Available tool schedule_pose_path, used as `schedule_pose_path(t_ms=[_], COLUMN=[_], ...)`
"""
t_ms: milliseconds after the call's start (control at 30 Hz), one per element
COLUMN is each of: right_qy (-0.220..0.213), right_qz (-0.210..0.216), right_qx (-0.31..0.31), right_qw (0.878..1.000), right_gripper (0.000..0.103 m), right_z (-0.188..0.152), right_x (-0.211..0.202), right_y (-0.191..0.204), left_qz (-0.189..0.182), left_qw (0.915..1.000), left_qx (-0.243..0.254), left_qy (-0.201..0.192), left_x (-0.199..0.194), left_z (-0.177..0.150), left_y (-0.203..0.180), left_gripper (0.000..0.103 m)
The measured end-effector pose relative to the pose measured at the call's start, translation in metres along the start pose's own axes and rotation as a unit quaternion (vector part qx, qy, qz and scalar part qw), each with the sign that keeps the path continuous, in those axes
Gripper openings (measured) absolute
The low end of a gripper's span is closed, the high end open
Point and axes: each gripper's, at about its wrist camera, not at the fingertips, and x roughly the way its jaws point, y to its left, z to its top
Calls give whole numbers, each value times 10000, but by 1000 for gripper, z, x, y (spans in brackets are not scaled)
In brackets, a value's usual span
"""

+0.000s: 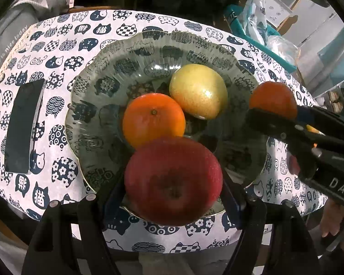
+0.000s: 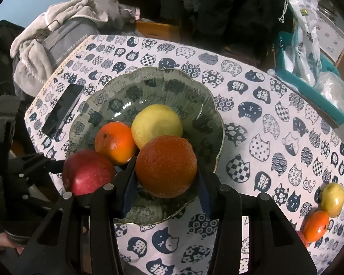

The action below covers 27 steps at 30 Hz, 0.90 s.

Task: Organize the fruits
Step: 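Lower the apple into the bowl and open the left tool while the right tool releases the orange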

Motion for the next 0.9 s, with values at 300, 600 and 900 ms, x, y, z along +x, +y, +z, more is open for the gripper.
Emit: schedule_pose_path(t_ms=[300, 600, 900], right_qy=[266, 469, 132], right_qz=[259, 451, 441], right_qx=[99, 298, 440], right_qw=[9993, 9974, 9980], right_gripper=[46, 51, 53], right_z=[-5, -11, -3], right_x=[17, 30, 2], right_y=[2, -2, -10], left_qz=[41, 111, 168], left_qw=[10000, 9998, 9992], left_qx=[-15, 132, 243], left_qy=[23, -60, -280], left_x=[-6, -13, -22], left_z=[1, 0, 1], left_y=[0, -5, -15], left_gripper=[78, 78, 79])
